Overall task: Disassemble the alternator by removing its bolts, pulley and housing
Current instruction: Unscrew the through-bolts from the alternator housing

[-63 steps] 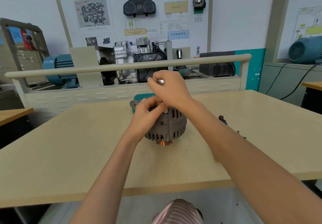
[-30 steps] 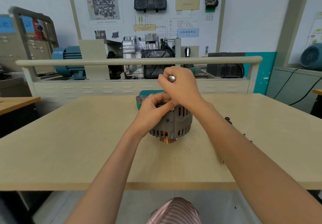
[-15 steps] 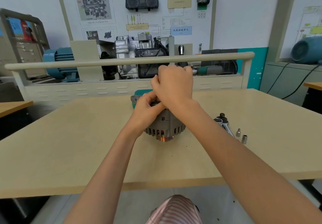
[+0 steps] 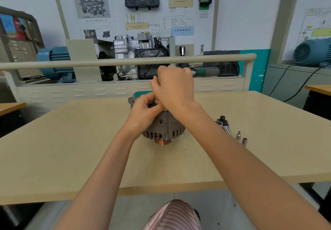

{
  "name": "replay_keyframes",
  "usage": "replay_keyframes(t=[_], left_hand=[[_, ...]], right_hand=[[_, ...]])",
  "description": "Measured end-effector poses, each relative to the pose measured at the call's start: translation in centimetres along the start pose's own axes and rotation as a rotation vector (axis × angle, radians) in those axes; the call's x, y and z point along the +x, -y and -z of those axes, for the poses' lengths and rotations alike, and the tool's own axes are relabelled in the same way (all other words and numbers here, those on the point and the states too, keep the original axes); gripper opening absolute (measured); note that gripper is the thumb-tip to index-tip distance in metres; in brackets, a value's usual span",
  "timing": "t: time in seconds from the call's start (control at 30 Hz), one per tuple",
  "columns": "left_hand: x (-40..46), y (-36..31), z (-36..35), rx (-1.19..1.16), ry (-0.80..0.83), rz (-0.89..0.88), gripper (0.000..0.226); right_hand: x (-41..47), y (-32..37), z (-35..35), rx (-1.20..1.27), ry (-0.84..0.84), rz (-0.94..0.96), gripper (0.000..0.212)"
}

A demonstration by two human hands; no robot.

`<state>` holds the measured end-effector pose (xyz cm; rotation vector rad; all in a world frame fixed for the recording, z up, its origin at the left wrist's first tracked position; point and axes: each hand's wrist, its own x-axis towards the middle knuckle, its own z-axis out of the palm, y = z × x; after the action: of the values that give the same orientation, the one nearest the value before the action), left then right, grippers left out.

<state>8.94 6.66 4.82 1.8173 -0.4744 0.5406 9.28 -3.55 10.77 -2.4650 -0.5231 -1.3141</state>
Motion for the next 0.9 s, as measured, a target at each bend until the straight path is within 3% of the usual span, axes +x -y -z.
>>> replay_keyframes(t=[0.1,0.33,0.43,0.67,0.8,0.9], left_hand=[[-0.1,0.0,0.0,-0.019,-0.011,-0.015,0.018],[-0.1,-0.1,-0.2,0.0,-0.026,-0.027,0.018],[-0.2,-0.2,-0.2,0.001,-0.033,-0.017,0.015],[-0.4,-0.5,-0.1,-0.074,0.014,-0.034,0.018],[-0.4,-0.6,-0.2,-0.053,0.018,-0.023,0.012],[-0.2,-0.7,-0.3,-0.056,0.004,0.013,0.01]], right_hand=[[0.0,0.4,0.1,-0.094,-0.012,-0.016,0.019],[0.1,0.8,0.5,-0.18,0.041,-0.095,0.011],[0.3,0.8,0.5,-0.157,0.053,-0.075,0.017],[0.7,-0.2,0.0,0.348,0.076,-0.048,0.047],[0.8,-0.8,0.0,0.76,0.128,-0.072,0.042],[0.6,-0.8,0.0,0.827,0.159,-0.081,0.037]])
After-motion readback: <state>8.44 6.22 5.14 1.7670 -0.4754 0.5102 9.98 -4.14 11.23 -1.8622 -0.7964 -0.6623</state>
